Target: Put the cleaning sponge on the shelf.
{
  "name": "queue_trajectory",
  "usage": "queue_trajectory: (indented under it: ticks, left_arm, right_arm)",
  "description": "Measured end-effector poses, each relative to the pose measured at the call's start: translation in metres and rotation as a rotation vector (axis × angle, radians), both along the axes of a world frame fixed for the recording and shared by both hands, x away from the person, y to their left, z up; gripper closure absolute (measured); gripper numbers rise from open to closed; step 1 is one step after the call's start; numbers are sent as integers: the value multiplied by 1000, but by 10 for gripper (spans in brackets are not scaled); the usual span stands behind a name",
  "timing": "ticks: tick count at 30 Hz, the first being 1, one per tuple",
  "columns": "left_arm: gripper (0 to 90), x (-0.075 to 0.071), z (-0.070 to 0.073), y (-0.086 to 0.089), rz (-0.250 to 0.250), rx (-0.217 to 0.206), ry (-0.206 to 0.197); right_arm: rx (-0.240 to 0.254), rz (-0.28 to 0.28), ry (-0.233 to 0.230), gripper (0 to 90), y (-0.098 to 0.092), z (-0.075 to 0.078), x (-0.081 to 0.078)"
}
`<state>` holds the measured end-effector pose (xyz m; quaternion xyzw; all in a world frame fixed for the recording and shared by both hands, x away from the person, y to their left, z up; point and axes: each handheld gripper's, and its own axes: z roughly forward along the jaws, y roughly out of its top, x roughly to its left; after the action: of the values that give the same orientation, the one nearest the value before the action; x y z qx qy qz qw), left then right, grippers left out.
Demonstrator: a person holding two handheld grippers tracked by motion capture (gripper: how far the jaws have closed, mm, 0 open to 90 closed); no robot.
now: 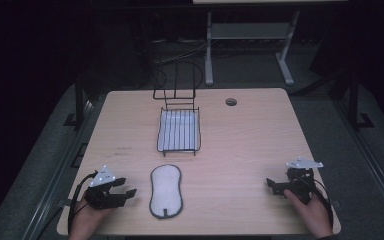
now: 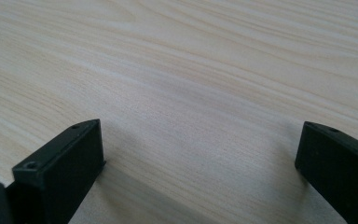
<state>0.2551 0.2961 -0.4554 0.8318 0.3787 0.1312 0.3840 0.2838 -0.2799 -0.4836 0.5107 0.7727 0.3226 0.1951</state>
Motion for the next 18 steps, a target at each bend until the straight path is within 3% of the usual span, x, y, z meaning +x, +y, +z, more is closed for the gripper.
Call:
queue_trajectory:
  ticks: [2,3,6,10,15,18]
  left_arm:
    - [576,0,3,-2,-16,-4,3]
    - [576,1,5,-4,-21,-7,3]
    - [754,0,10,-8,-43,-22,15]
    - [886,-2,13,-13,-81,-50,45]
    - [899,-3,15,-23,-117,-83,69]
    - [898,-4,13,-34,-161,-79,84]
  right_arm:
    - [0,0,0,6,0,0,0]
    - [0,0,0,6,0,0,0]
    - [0,0,0,6,0,0,0]
    - [0,0,0,6,0,0,0]
    - [0,0,0,6,0,0,0]
    - [1,0,0,6,0,0,0]
